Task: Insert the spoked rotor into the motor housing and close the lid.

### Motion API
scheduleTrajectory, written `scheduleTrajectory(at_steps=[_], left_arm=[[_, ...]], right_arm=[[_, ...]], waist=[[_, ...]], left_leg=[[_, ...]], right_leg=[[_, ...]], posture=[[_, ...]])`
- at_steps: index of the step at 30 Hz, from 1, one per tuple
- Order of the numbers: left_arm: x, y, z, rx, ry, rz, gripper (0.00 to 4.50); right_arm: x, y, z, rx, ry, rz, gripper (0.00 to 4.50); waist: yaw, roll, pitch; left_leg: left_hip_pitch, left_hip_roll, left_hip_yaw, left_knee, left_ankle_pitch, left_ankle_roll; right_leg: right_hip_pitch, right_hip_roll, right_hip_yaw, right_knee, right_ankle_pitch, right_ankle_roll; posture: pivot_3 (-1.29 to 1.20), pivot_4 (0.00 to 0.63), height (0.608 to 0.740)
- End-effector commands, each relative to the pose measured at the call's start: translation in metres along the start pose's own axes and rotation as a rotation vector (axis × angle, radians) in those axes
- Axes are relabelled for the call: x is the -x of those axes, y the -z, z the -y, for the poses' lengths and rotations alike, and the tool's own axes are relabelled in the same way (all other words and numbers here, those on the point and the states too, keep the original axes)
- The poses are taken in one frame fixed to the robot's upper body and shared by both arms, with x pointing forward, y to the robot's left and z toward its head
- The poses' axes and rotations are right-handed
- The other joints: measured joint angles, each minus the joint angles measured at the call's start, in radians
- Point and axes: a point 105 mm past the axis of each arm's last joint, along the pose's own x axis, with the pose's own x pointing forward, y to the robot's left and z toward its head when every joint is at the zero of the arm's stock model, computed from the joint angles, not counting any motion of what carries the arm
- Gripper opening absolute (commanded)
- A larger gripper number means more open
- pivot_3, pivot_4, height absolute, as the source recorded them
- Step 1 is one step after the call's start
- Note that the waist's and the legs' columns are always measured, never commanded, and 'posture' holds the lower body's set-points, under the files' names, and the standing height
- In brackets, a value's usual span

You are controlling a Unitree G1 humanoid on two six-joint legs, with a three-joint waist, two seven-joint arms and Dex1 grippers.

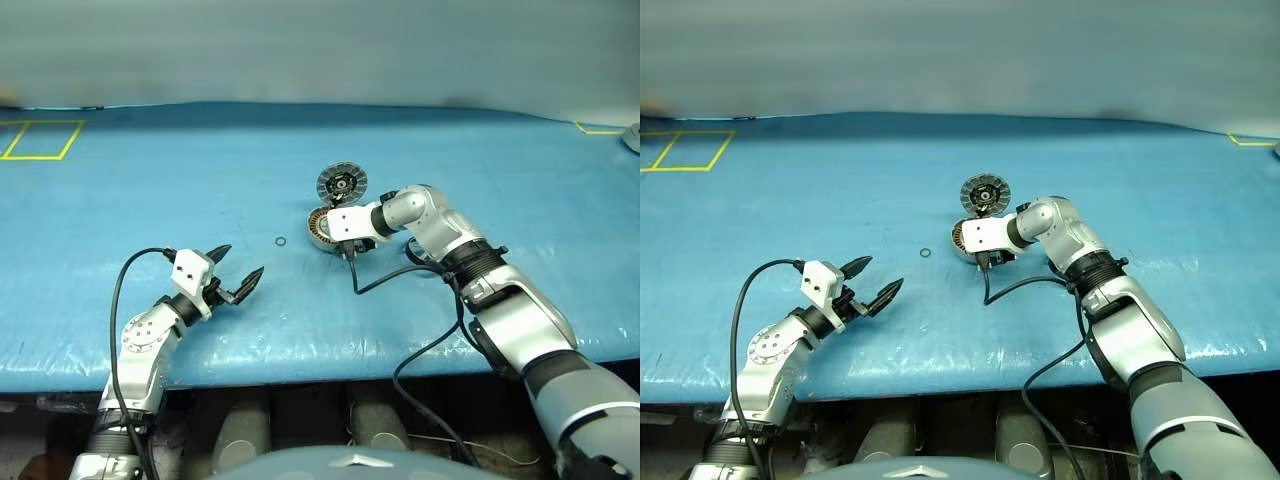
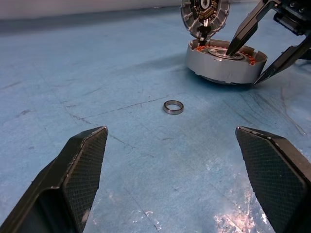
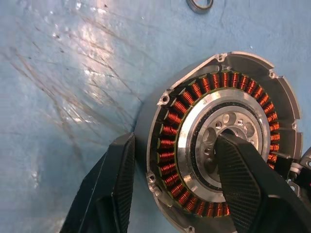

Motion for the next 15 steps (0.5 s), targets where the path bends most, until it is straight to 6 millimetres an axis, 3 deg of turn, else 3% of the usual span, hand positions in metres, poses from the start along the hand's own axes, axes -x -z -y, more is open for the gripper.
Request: scheduleTrajectory(at_steps=[1,7,15], left_arm=[[0.000,-0.012,-0.002,-0.042,-0.001,0.037,4.50],[0.002,-0.012,-0.004,-0.044,-0.003,0.030,4.50],[0.007,-0.010,-0.009,-0.050,-0.015,0.013,4.50]], right_arm=[[-0.007,-0.026,-0.015,0.032,-0.021,0.085,2.17],[-0.016,-0.049,-0.045,0.053,-0.046,0.133,2.17],[-0.018,-0.071,-0.065,0.038,-0.028,0.176,2.17]], waist=[[-0.004,0.000,0.000],[-0.009,0.000,0.000],[-0.009,-0.001,0.000]], left_leg=[[0.000,0.000,0.000,0.000,0.000,0.000],[0.001,0.000,0.000,0.001,0.000,0.000],[0.002,0.000,0.000,0.004,0.000,0.000]], right_leg=[[0.000,0.000,0.000,0.000,0.000,0.000],[0.000,0.000,0.000,0.003,-0.002,0.003],[-0.001,0.000,0.000,0.008,-0.004,0.001]], posture=[[0.00,0.150,0.740],[0.00,0.150,0.740],[0.00,0.150,0.740]])
